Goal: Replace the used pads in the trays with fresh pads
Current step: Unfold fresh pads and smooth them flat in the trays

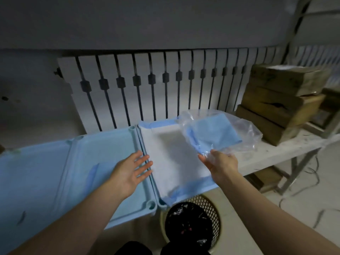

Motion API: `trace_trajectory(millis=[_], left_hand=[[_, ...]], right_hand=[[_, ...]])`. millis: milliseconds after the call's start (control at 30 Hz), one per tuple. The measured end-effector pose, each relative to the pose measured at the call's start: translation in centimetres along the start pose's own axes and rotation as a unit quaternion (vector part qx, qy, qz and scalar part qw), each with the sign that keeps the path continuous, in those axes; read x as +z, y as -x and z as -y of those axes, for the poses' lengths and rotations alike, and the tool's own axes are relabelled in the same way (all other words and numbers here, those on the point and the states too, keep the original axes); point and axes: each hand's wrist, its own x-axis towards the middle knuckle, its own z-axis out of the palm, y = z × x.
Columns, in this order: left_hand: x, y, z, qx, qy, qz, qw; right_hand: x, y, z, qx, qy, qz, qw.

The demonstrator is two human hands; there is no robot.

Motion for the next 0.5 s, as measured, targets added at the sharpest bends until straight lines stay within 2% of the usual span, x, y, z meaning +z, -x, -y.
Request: trace_trajectory(millis=[67,100,133,167,233,400,500], left_hand=[[0.5,-0.7,0.4,-0.008,-0.008,-0.006,1.000],[0.6,-0.9,0.5,-0.008,-0.010,-0.010,1.000],[0.7,-1.2,0.6,-0.009,-0.012,-0.015,1.000],[0.8,-1.5,0.8,-0.008,-0.013,-0.019,1.000],[0.8,-1.9,1.0,-0.006,-0.016,-0.027,1.000],[-0.6,-2.3,1.2,-0.001,-0.013,-0.055,0.998],[-2.4,-2.1,0.7,0.033,-0.033,-0.094,0.994]], right_hand=[[-0.6,-0.9,1.6,0.032,-0.074,-0.062,0.995],[-1.1,-1.7,1.9,0.016,0.052,-0.083,0.995],[-1.2,-2.8,2.1,0.021,0.063,-0.076,0.995],[-1.2,-3.7,2.5,0.062,-0.028,-0.055,0.996],[-1.4,-5.3,2.8,0.018,0.014,-0.048,0.999],[-1.0,-6.0,3.2,0.038,0.046,-0.036,0.998],[-0.8,-5.7,3.4,0.052,0.033,-0.043,0.997]])
